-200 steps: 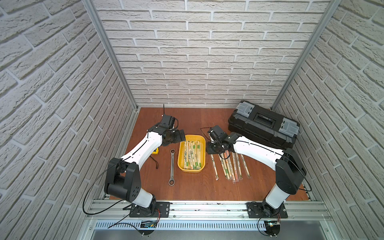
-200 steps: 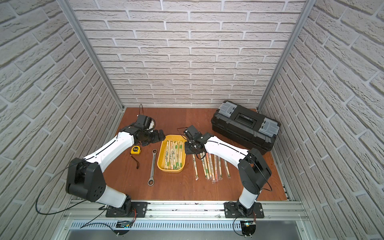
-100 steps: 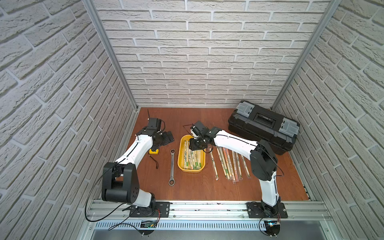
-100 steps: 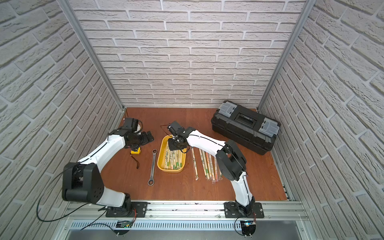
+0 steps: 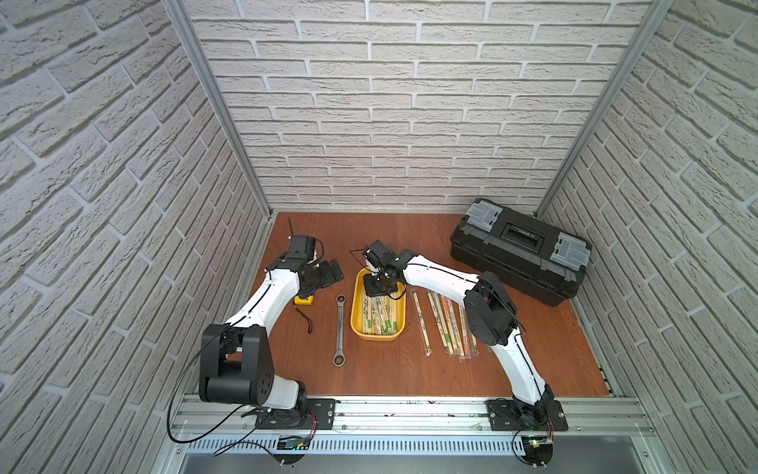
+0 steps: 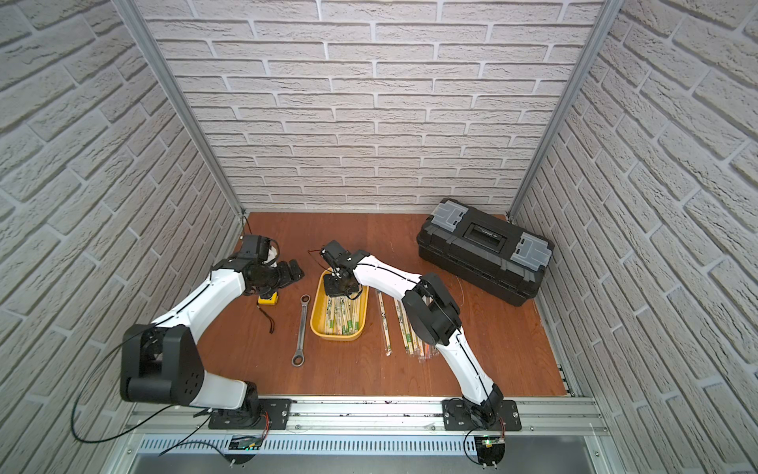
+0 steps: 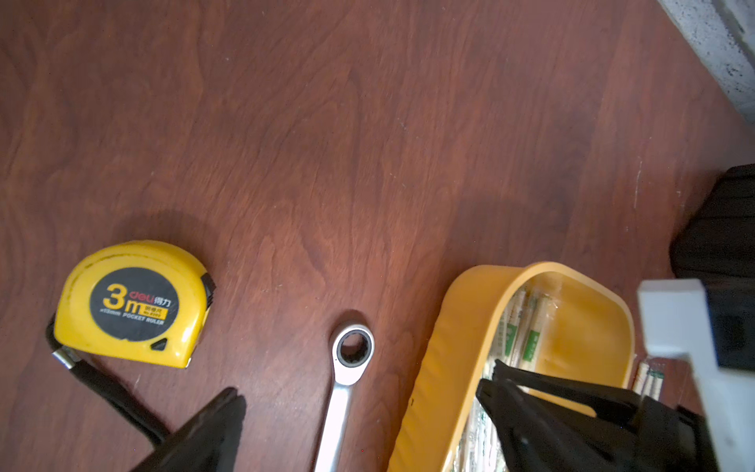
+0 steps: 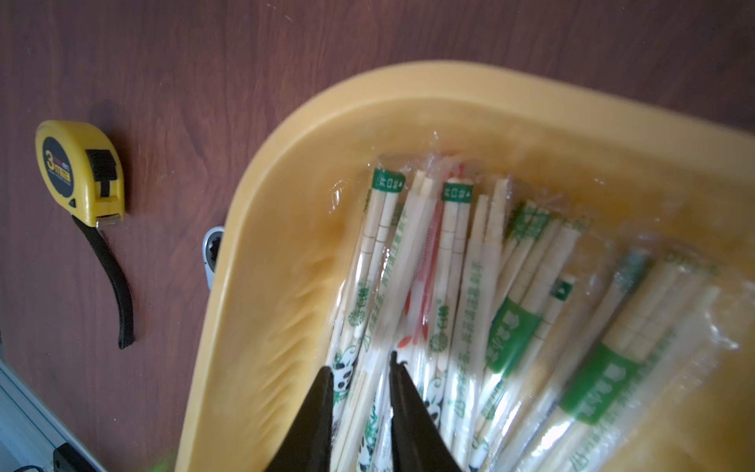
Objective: Take the paired disposable chopsticks out of the storage box
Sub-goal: Pick up the paired disposable chopsticks from the storage box.
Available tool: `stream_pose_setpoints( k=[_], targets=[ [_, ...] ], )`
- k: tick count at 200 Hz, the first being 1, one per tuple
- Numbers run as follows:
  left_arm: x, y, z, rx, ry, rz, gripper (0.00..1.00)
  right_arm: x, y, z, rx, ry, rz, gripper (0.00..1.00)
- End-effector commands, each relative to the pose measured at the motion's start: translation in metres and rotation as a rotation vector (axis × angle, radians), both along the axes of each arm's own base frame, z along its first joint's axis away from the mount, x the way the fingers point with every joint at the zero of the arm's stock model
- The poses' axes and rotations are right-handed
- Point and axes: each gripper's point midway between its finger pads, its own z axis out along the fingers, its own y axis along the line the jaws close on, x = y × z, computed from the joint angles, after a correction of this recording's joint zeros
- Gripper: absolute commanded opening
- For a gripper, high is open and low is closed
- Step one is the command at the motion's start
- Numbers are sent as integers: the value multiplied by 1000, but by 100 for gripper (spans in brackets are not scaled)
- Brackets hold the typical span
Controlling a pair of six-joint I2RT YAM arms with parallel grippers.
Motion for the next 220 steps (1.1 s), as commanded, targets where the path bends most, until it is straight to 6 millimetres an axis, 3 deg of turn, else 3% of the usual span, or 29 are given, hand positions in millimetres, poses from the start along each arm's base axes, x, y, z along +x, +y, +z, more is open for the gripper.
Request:
stream_pose_setpoints(
  k=[1,62,102,141,220],
  targets=[
    [3,-2,2,-21,-22,-4,98,1,6,-4,-4,4,9,26],
    [2,-3,1,-33,-18,0,98,8,7,-15,-13,17,4,25],
    [1,-4,1,-44,-19,2,98,8,6,-10,-2,16,6,13],
    [2,-6,3,-51,-23,2,98,8,8,10,35,-7,13,3],
    [3,-9,7,-51,-26,-6,98,5,12,71,221,-54,-16,2]
  ],
)
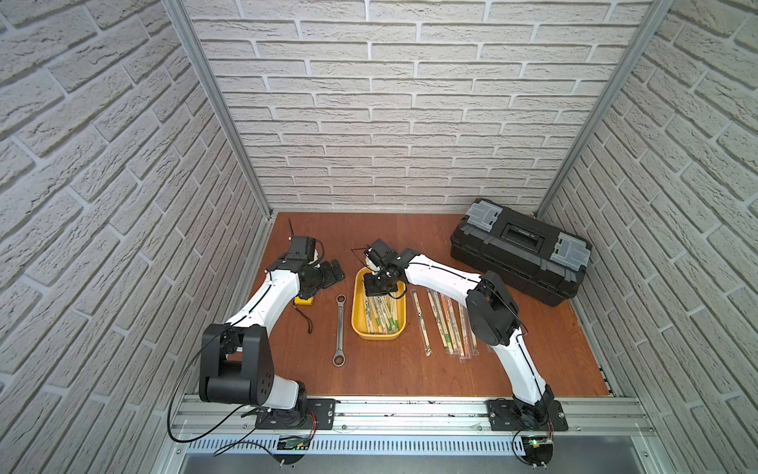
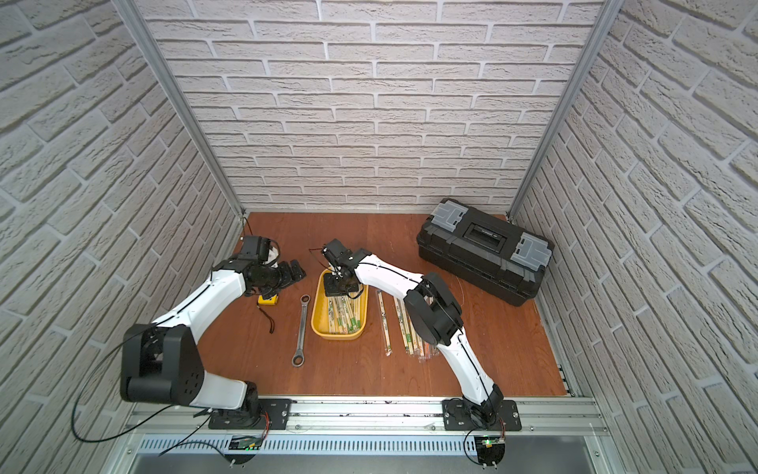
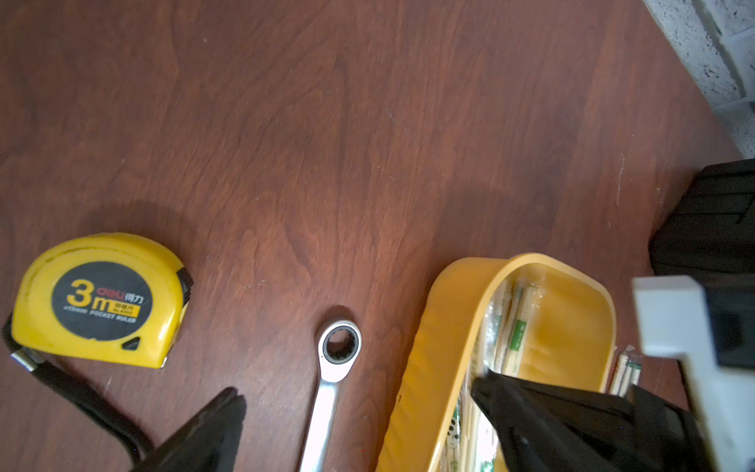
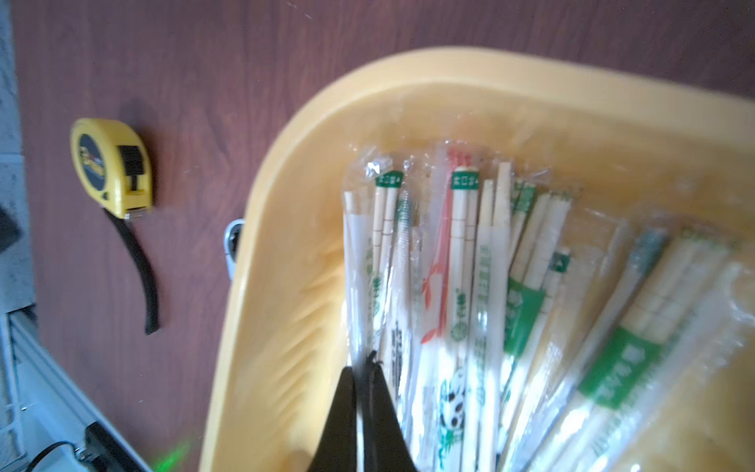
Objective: Take the paired disposable chopsticks out of the storage box
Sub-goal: Pick up the paired disposable chopsticks from the storage box, then place the paired disposable chopsticks at the center of the board.
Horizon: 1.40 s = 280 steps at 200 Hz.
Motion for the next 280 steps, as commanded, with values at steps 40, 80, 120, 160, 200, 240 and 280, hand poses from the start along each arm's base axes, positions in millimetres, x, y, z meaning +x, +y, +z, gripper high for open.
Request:
stream_pose_setpoints(
  k=[40,80,120,160,200,240,280],
  targets=[
    [6,-6,12,-8,-34,-18,98,13,-2,74,234,-76,-65,2],
    [5,-11,14,-7,-33,-35,98,12,-47,94,206,-127,-118,2],
    [2,-20,14,-8,-28,-61,98,-4,-118,80,59,-148,-181,2],
    [2,-25,14,-5,-30,-72,98,-29,-166,40,-125,-114,-188,2],
    [1,-29,14,-7,-30,-79,98,-39,-177,6,-200,-73,-182,4],
    [1,-31,13,-6,-29,-82,98,-37,-176,-3,-220,-53,-168,30],
    [-1,-29,12,0,-30,-79,98,-34,-170,14,-190,-77,-169,35]
  ],
)
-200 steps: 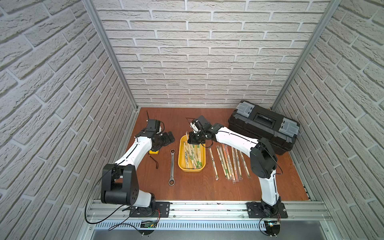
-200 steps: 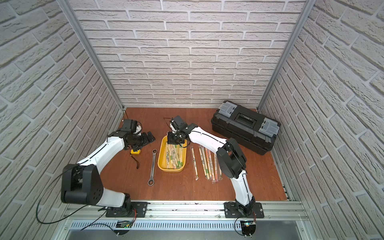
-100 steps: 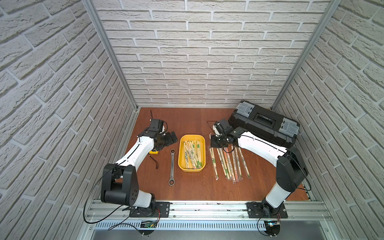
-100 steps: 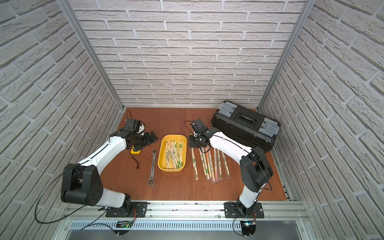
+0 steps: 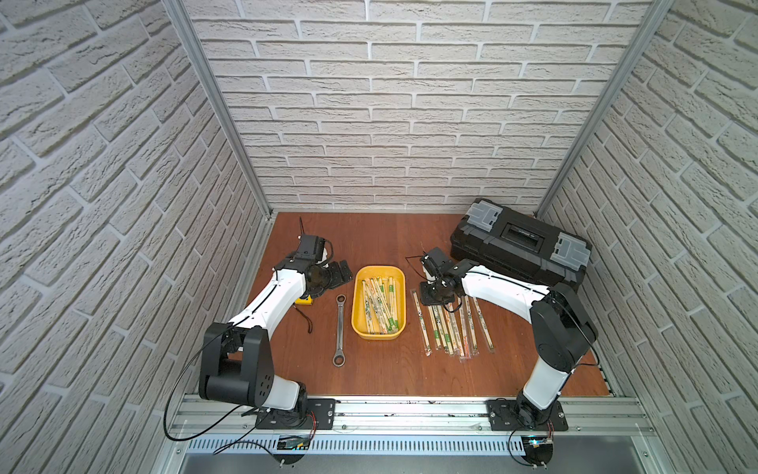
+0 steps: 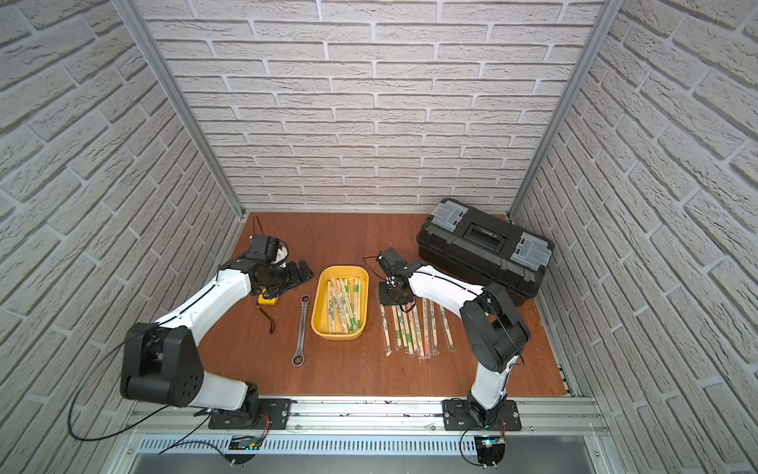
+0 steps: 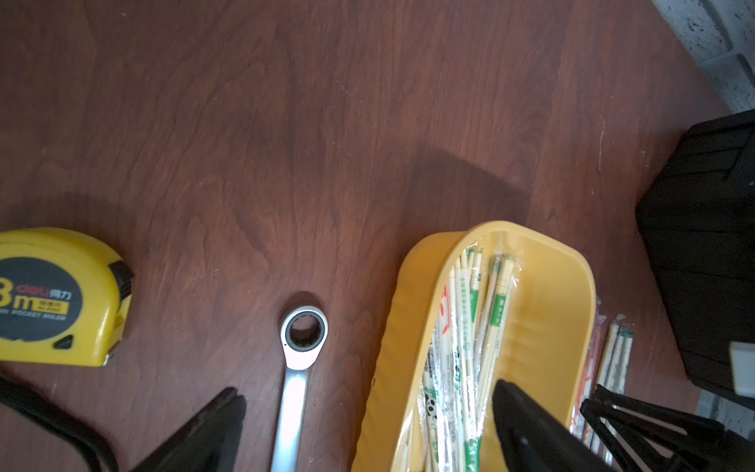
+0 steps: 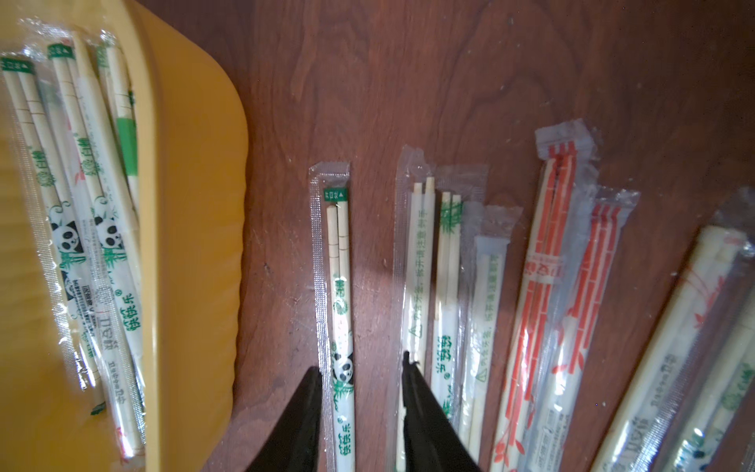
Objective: Take the paired disposable chopsticks out of the storage box
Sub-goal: Place the paired disposable chopsticks at the center of the board, then pick up the paired disposable chopsticks from the storage box.
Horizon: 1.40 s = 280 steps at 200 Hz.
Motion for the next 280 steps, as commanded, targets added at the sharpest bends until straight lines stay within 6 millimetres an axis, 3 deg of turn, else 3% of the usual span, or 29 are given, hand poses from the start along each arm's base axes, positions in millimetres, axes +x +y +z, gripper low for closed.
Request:
stream_pose_setpoints(
  k=[1,54,82,118,122,148,205,280],
  targets=[
    [4,-2,8,2,-28,-1,98,9,9,23,29,-56,9,35],
    [2,11,5,28,-27,39,98,15,51,62,118,-110,71,35],
    [1,20,2,31,-18,68,98,21,83,67,143,-109,124,35],
    [1,23,4,26,-23,74,98,26,117,56,139,-83,186,35],
    [1,23,4,26,-25,75,98,26,120,42,122,-58,190,35],
    [2,23,7,18,-30,74,98,28,131,19,93,-23,214,33],
    [2,24,7,14,-32,76,98,29,136,-10,65,20,219,31],
    [2,23,6,7,-32,75,98,30,139,-26,52,49,222,25]
  ],
)
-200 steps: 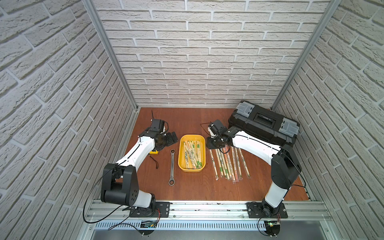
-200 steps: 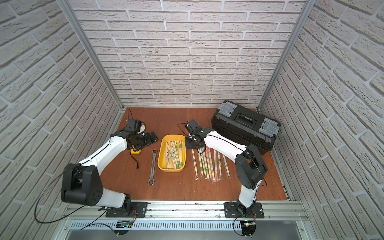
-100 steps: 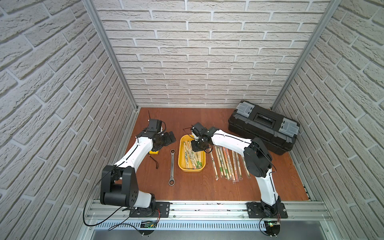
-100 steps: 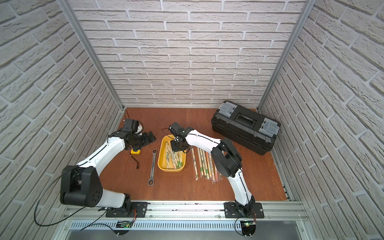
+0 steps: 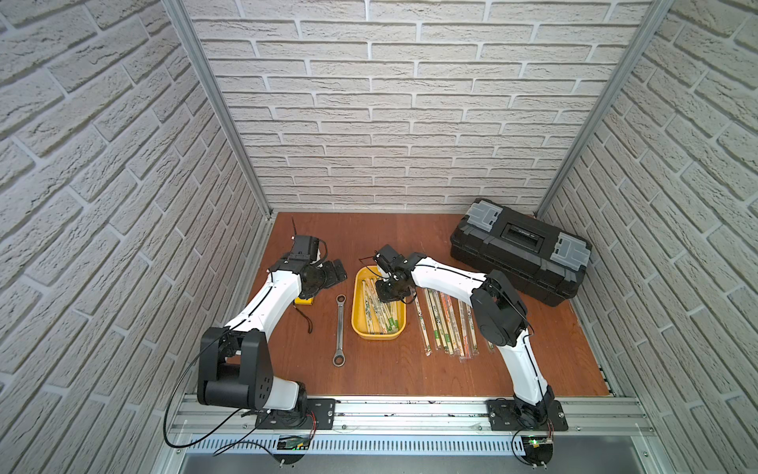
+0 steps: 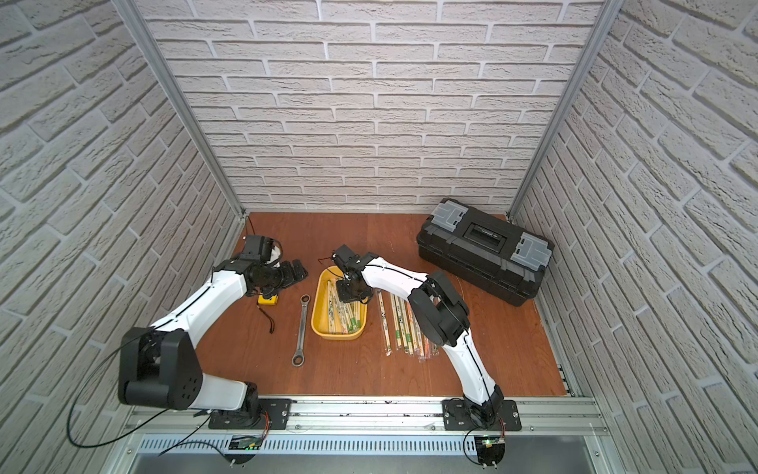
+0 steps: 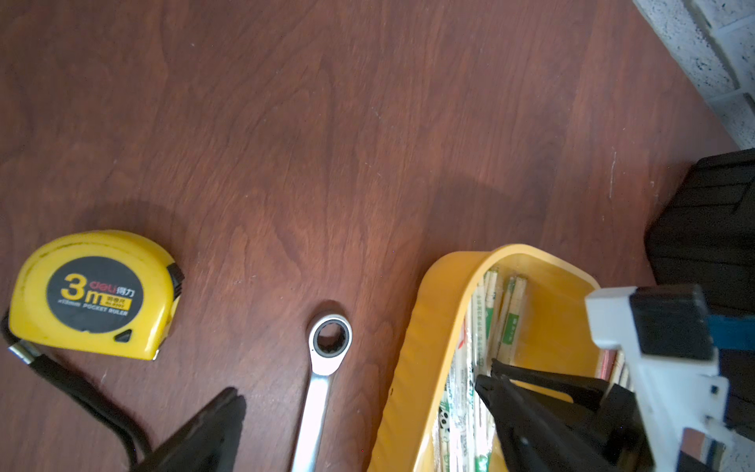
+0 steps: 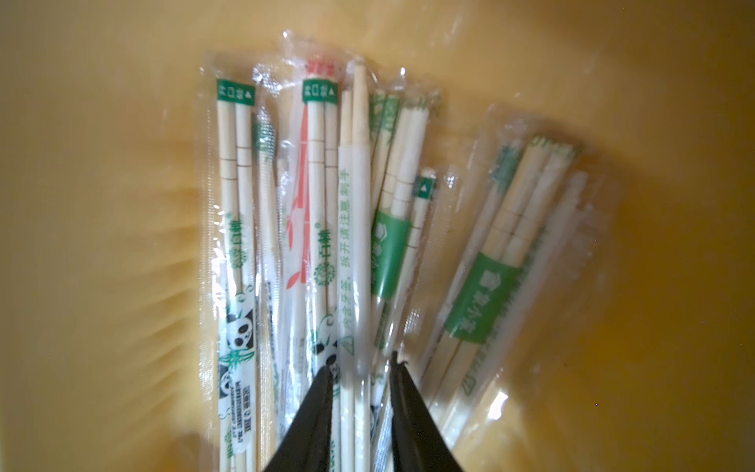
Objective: Take the paired disposable chopsticks out of the storage box
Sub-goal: Pick up the paired disposable chopsticks from the storage box.
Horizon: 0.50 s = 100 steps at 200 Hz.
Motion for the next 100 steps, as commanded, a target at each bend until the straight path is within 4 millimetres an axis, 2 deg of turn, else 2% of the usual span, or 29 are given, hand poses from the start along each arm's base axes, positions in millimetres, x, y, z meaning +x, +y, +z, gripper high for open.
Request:
stream_pose_setpoints(
  k=[1,47,69,100],
  targets=[
    [-1,2,4,-9,-21,8,98,2,6,1,7,-6,21,25],
    [-1,2,4,-10,-22,8,98,2,9,4,17,-3,23,11],
    [0,2,5,-12,-22,9,98,2,8,16,28,-22,23,9],
    [1,1,7,-13,-24,7,98,4,5,44,52,-67,15,9]
  ],
)
